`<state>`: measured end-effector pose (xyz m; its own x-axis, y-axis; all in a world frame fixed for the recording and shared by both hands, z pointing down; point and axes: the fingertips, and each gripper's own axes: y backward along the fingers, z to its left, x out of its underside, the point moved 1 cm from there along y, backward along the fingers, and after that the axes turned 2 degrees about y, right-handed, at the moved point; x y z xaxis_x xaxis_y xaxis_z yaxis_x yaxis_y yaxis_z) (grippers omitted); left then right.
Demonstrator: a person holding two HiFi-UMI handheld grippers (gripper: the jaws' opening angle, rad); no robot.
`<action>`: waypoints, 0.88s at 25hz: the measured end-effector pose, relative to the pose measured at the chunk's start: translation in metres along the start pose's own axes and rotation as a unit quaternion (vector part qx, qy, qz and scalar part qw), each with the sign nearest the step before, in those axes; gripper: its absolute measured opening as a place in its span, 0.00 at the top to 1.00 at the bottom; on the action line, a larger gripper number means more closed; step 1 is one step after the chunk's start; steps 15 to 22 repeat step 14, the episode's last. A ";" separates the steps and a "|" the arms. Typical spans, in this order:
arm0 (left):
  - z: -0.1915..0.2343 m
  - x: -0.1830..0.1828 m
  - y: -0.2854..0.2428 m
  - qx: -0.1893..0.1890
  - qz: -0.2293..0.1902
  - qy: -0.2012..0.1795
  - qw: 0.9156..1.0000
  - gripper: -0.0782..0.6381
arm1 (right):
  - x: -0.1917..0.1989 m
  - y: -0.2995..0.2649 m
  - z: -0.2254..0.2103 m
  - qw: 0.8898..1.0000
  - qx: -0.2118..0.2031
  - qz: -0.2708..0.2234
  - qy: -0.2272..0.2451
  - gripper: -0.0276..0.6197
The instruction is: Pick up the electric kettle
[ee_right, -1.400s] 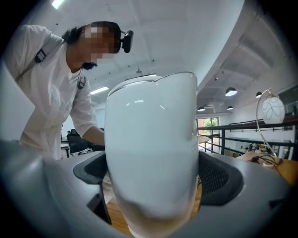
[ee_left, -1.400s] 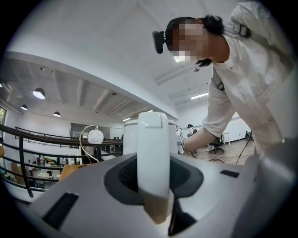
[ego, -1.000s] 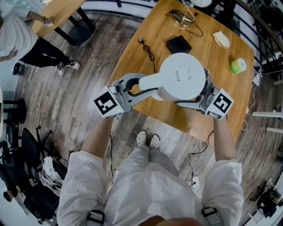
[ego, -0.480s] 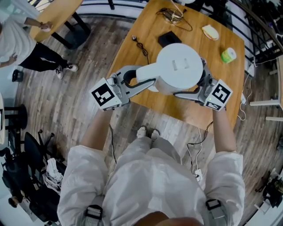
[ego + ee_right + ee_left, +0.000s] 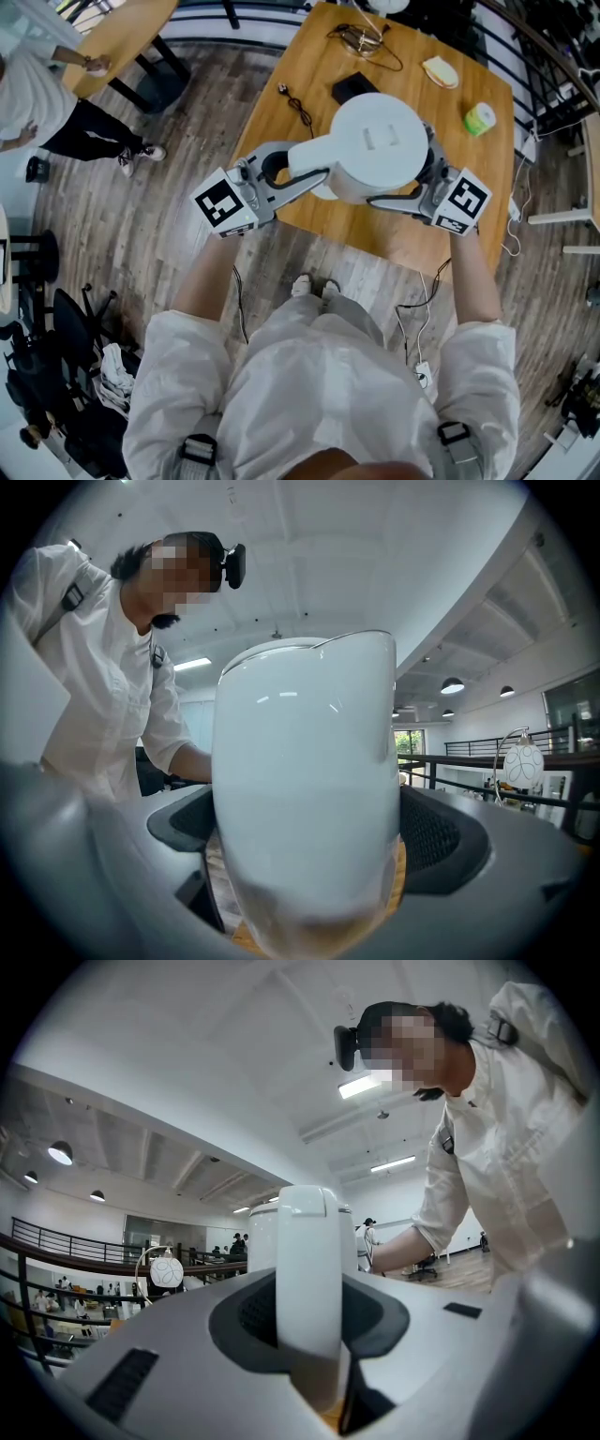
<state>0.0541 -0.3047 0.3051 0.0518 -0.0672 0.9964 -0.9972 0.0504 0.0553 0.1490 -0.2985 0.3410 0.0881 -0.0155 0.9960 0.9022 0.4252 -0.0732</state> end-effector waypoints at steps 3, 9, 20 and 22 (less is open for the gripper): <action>0.001 0.000 0.001 0.001 0.001 -0.001 1.000 0.74 | 0.000 -0.001 0.000 1.000 0.001 0.000 0.000 0.07; 0.002 -0.001 0.002 0.001 0.001 -0.001 1.000 0.74 | -0.001 -0.002 -0.001 1.000 0.001 -0.002 0.000 0.07; 0.006 0.000 -0.001 0.001 0.001 0.000 1.000 0.74 | -0.001 -0.002 -0.006 1.000 -0.001 -0.003 -0.003 0.07; 0.006 0.000 -0.001 0.001 0.001 0.000 1.000 0.74 | -0.001 -0.002 -0.006 1.000 -0.001 -0.003 -0.003 0.07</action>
